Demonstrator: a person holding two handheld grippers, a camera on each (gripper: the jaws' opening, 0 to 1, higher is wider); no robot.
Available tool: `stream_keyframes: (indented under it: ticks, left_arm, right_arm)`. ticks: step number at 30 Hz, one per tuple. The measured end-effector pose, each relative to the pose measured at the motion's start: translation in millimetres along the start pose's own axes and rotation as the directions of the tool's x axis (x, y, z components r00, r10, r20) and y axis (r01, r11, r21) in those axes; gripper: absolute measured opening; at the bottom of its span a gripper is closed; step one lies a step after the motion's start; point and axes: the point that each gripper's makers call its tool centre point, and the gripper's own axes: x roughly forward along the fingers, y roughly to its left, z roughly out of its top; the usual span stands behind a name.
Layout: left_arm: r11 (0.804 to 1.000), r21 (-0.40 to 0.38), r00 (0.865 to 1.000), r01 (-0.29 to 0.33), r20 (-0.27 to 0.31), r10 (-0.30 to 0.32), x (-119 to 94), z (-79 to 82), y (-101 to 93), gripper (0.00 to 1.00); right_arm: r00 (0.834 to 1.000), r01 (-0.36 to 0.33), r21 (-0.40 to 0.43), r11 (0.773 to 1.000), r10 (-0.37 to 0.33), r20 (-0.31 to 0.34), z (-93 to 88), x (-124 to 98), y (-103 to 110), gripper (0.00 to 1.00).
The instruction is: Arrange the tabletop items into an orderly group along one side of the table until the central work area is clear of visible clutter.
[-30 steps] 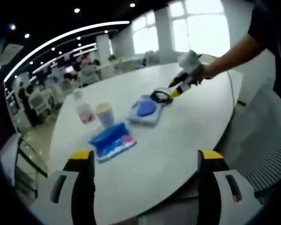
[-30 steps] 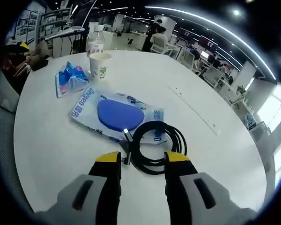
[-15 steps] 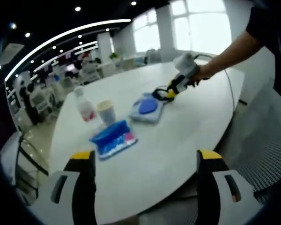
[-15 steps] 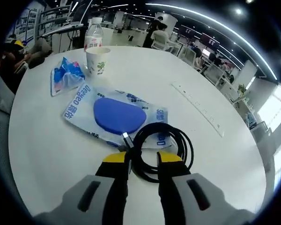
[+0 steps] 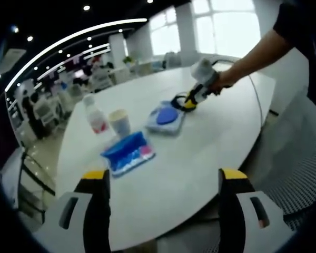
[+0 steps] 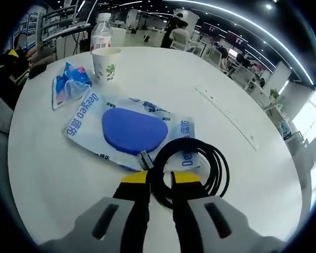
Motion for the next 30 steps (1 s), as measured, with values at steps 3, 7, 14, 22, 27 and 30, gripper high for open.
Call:
stream_keyframes:
  ticks: [3, 7, 14, 22, 27, 30]
  left_arm:
    - [1.0, 0.001, 1.0, -0.001, -0.001, 0.001, 0, -0.2, 0.2, 0.8]
    - [1.0, 0.001, 1.0, -0.001, -0.004, 0.001, 0, -0.4, 0.1, 0.8]
    - [1.0, 0.003, 1.0, -0.004, -0.003, 0.004, 0, -0.3, 1.1, 0.79]
    - [1.0, 0.007, 1.0, -0.005, -0.006, 0.005, 1, -0.3, 1.1, 0.78]
    - [1.0, 0.009, 1.0, -0.004, -0.005, 0.004, 1, 0.2, 0.8, 0.78]
    - [1.0, 0.008, 1.0, -0.004, -0.005, 0.004, 1, 0.2, 1.0, 0.78]
  right_arm:
    - [1.0, -0.006, 0.018, 1.0, 0.006, -0.004, -1.2, 2, 1, 0.14]
    - [1.0, -0.022, 0.058, 0.998, 0.022, -0.007, -2.1, 4, 1, 0.13]
    - [0.999, -0.034, 0.126, 0.991, 0.035, -0.008, -1.8, 5, 3, 0.06]
    - [1.0, -0.014, 0.156, 0.988, 0.014, -0.004, -0.5, -3, 2, 0.0]
    - [1.0, -0.001, 0.154, 0.988, -0.001, 0.008, 3.0, -8, 1, 0.0]
    - [1.0, 0.008, 0.165, 0.986, -0.012, 0.022, 10.0, -13, 0, 0.0]
